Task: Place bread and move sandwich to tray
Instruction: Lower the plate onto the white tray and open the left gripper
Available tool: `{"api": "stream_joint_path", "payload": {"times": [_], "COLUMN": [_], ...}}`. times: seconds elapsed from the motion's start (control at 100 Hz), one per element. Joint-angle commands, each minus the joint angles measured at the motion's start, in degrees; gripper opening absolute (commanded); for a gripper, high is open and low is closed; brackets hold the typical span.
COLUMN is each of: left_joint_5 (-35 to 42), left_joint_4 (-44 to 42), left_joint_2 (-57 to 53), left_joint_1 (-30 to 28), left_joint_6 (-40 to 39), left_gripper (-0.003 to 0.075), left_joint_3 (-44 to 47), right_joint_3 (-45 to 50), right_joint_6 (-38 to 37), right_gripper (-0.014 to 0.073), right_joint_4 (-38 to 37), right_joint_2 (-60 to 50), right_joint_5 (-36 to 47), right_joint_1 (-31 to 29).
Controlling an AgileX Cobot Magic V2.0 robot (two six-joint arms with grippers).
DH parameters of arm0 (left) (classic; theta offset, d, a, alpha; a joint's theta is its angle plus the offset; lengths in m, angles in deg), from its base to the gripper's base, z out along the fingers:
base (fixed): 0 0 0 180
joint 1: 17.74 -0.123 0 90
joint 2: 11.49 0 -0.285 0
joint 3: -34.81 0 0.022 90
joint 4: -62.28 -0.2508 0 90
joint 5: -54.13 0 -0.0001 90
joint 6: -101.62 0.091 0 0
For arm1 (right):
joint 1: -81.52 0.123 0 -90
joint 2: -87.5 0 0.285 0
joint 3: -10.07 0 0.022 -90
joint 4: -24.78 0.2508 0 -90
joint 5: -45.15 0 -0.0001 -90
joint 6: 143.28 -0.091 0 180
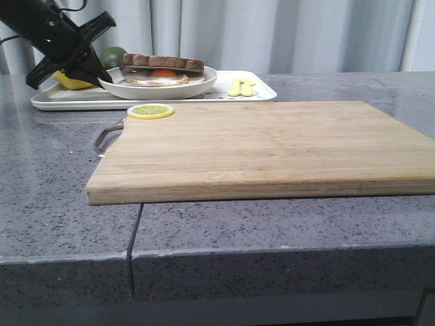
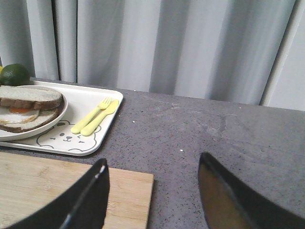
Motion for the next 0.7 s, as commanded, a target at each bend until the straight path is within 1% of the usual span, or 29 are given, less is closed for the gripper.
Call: {"api": "stream_joint_path", "payload": {"times": [0.0,0.05,0.12,0.13,0.14,0.28,0.35,0.4,0.53,0.69], "left_joint_5": [1.7,1.3,1.1,1.1,1.1,0.5,-0.1,-0.9,-4.0,-10.0], "left_joint_4": [3.7,3.7,3.7,3.7,3.7,3.7,3.7,3.7,3.4,-1.7], "left_joint_2": [-4.1,-4.1,-4.1,-4.1,-4.1,-4.1,-4.1,-4.2,-4.4,-4.4], "left_joint_1": [0.4,0.4,0.4,0.4,0.4,0.4,0.4,0.4,-0.3,-0.8], "left_joint_6": [-0.8,-0.8,-0.8,-0.8,-0.8,-0.8,-0.8,-0.8,-0.8,-0.9], "left_gripper": [0.0011,0.0043,0.0113,0.0113,0.0134,0.0269,0.0314,0.0329,0.0330,0.0328], "left_joint_3": [-2.3,-2.3,-2.3,-2.3,-2.3,-2.3,-2.3,-2.3,-2.8,-6.6], "right_joint_3": [-1.6,-1.6,-1.6,-1.6,-1.6,-1.6,-1.6,-1.6,-1.6,-1.6], "right_joint_6": [0.2,0.2,0.2,0.2,0.2,0.2,0.2,0.2,0.2,0.2], "right_gripper": [0.0424,0.0424,0.0424,0.0424,0.0424,0.0424,0.0424,0.0424,0.0424,0.0424], "right_joint_4": [0.5,0.5,0.5,0.5,0.5,0.5,0.5,0.5,0.5,0.5], "right_joint_2": [0.0,0.0,0.0,0.0,0.0,0.0,0.0,0.0,0.0,0.0], "right_joint_5": [2.7,2.7,2.7,2.7,2.7,2.7,2.7,2.7,2.7,2.7], "right_joint_1": [-0.4,-0.4,-0.4,-0.4,-0.4,-0.4,-0.4,-0.4,-0.4,-0.4]}}
